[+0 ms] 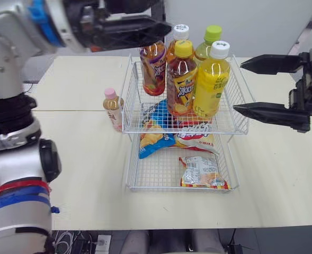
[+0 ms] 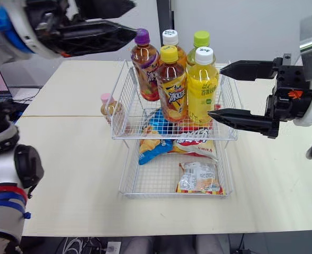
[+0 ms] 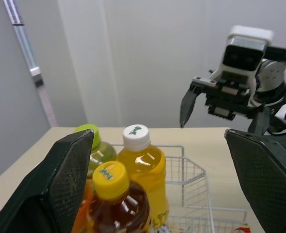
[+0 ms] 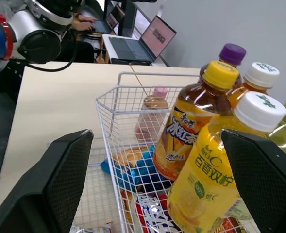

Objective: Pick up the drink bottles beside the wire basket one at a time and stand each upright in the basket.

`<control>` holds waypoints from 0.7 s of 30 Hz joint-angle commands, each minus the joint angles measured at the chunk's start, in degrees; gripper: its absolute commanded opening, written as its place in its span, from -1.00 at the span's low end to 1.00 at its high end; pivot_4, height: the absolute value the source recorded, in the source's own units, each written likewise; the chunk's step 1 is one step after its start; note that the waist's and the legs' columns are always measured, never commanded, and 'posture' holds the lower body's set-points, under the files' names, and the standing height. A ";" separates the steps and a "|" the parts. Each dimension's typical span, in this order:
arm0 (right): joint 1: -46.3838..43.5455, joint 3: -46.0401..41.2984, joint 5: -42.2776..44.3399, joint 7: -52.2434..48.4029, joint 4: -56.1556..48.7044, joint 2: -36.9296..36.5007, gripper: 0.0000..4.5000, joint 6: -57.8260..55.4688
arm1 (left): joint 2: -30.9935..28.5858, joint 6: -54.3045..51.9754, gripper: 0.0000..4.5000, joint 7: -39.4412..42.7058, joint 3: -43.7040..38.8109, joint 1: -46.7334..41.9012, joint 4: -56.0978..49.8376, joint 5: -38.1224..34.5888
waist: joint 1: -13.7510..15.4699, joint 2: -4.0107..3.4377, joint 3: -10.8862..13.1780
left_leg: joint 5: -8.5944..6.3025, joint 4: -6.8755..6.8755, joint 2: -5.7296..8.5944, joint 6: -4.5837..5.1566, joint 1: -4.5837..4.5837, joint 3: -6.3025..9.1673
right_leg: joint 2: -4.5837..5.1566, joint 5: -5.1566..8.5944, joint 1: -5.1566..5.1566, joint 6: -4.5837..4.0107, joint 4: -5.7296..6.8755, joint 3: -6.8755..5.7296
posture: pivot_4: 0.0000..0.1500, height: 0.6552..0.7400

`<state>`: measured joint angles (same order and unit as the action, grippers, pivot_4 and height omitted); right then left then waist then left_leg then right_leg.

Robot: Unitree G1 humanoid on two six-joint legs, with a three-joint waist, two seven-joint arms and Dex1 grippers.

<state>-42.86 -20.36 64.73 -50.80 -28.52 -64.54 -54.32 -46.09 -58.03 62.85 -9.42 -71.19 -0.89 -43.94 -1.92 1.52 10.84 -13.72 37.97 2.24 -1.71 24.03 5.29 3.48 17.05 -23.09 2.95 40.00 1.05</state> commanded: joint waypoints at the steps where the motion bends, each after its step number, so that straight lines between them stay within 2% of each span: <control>1: -0.35 -0.16 1.57 -0.11 -1.81 0.42 1.00 1.51 | -4.49 1.89 1.00 -4.12 -4.05 4.31 -2.06 2.40 | 0.02 0.00 0.00 | 0.00 0.00 -0.01 0.00 -0.02 -0.01 | -0.01 0.00 0.01 0.00 0.00 0.01 | 1.00 1.00; 10: -1.49 5.88 0.96 0.06 -2.81 5.24 1.00 3.49 | -10.85 2.44 1.00 -13.16 -14.75 19.26 -7.86 3.51 | 0.08 0.00 0.00 | 0.00 -0.02 -0.02 0.00 0.02 -0.03 | 0.02 0.00 -0.04 0.00 -0.05 0.02 | 1.00 1.00; 16: -2.53 7.62 2.10 1.50 -2.55 8.62 1.00 3.41 | -8.13 2.99 1.00 -20.39 -22.28 31.37 -14.64 3.10 | 0.17 0.01 0.00 | 0.00 0.00 -0.04 0.00 0.02 0.00 | 0.02 -0.01 -0.03 -0.01 -0.03 0.02 | 1.00 1.00; 21: -3.09 7.74 1.95 0.07 -1.75 8.83 1.00 3.97 | -7.87 7.24 1.00 -21.40 -25.86 42.75 -14.49 6.33 | 0.23 0.00 0.00 | 0.00 -0.02 -0.03 0.00 0.02 -0.01 | 0.03 0.00 -0.04 -0.01 -0.03 0.01 | 1.00 1.00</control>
<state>-44.51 -11.09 66.05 -50.30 -30.39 -55.57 -51.60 -53.52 -53.37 41.67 -32.70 -29.54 -14.66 -38.62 -1.69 1.53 10.83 -13.72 37.95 2.20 -1.70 24.04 5.28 3.51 17.04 -23.14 2.93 39.95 1.06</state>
